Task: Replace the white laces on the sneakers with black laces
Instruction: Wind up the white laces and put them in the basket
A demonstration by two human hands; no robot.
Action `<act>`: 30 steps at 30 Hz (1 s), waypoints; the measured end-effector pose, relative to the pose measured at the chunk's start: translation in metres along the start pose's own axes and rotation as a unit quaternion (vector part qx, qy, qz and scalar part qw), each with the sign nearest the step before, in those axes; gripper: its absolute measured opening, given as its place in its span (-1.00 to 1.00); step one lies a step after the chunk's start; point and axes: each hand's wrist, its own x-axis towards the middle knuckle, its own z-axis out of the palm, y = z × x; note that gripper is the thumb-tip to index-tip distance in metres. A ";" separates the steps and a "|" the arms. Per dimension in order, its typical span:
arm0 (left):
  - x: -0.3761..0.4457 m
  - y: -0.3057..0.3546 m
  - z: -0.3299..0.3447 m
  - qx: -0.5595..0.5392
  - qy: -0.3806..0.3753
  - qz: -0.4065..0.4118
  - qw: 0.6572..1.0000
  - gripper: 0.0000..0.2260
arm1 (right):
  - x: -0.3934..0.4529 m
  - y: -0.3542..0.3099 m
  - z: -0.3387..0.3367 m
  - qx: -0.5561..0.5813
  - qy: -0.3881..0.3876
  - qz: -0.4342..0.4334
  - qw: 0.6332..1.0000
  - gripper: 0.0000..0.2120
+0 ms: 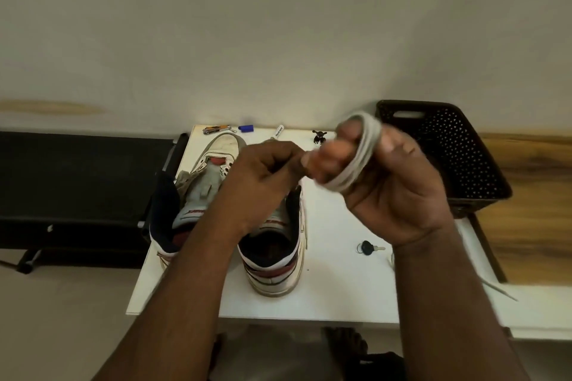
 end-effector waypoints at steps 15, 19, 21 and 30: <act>-0.007 0.013 -0.007 0.043 0.021 0.033 0.998 -0.85 | -0.005 -0.008 -0.006 -0.444 0.080 0.192 0.872 -0.72; -0.005 0.014 -0.003 0.024 0.012 0.039 0.999 -0.82 | -0.011 -0.023 -0.011 -0.317 0.036 0.269 0.909 -0.80; -0.004 0.018 0.000 -0.029 0.021 0.040 0.999 -0.79 | -0.015 -0.024 -0.017 -0.277 -0.017 0.321 0.906 -0.78; -0.005 0.005 0.005 0.008 -0.061 -0.049 0.997 -0.85 | 0.001 0.001 -0.006 0.035 0.106 -0.103 0.988 -0.73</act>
